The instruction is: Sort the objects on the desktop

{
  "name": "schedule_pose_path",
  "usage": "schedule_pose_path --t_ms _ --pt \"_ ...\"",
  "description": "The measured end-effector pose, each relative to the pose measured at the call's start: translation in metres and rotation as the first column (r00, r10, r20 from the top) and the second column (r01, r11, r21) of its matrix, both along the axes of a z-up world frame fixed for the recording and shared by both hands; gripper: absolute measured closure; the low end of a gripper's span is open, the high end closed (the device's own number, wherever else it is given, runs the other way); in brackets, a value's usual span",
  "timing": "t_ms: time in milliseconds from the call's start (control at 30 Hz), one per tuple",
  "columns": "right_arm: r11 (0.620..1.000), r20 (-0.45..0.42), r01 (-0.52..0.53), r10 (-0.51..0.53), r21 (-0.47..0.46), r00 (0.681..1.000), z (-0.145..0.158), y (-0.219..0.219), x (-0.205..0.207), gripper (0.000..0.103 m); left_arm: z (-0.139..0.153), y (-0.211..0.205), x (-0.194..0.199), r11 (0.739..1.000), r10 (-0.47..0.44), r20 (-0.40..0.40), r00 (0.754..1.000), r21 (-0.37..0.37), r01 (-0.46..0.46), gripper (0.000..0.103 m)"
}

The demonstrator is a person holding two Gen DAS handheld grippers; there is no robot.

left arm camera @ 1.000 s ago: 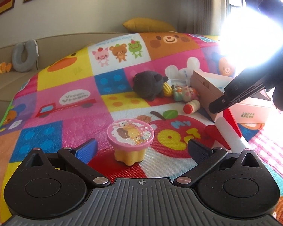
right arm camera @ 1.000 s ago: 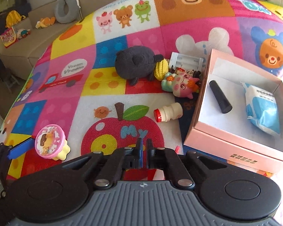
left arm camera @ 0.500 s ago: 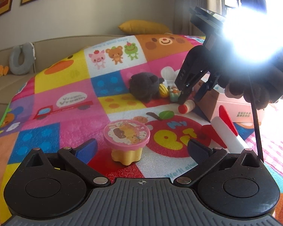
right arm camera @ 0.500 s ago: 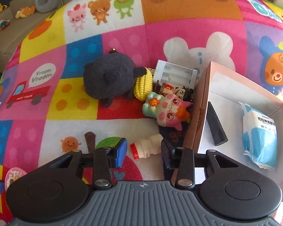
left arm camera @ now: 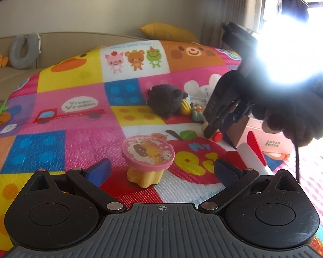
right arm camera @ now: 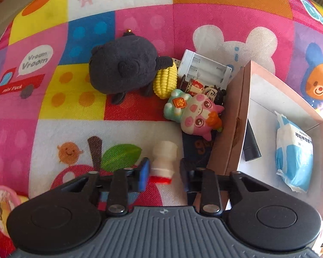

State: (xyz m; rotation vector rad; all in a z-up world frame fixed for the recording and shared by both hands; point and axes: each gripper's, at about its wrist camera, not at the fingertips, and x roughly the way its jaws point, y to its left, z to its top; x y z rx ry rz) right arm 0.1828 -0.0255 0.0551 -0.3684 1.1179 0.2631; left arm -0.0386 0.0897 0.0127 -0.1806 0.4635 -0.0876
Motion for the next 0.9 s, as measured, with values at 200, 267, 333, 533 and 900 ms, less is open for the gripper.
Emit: schedule_pose_path --t_ms 200,267,333,533,900 --pt "0.985 -0.059 -0.094 0.104 0.147 0.993 0.022 -0.023 -0.065 0.078 0.003 -0.011 -0.007 0.996 -0.048 0.019 0.999 0.076 0.046 0.000" --pt "0.969 -0.110 -0.123 0.149 0.213 0.983 0.026 -0.033 -0.084 0.077 0.001 -0.016 -0.011 0.992 -0.079 0.003 0.997 0.099 0.078 0.000" --pt "0.960 -0.103 -0.112 0.142 0.258 0.984 0.032 -0.048 -0.103 0.070 -0.001 -0.024 -0.014 0.986 -0.106 -0.022 0.994 0.129 0.108 0.000" --pt "0.951 0.187 -0.132 0.081 0.280 0.979 0.049 -0.105 -0.157 0.040 -0.005 -0.046 -0.023 0.966 -0.167 -0.068 0.984 0.188 0.177 0.000" --pt "0.922 0.298 0.137 -0.253 0.361 0.920 -0.033 -0.195 -0.186 0.026 -0.006 -0.082 -0.015 0.963 -0.156 -0.175 0.972 0.194 0.190 0.000"
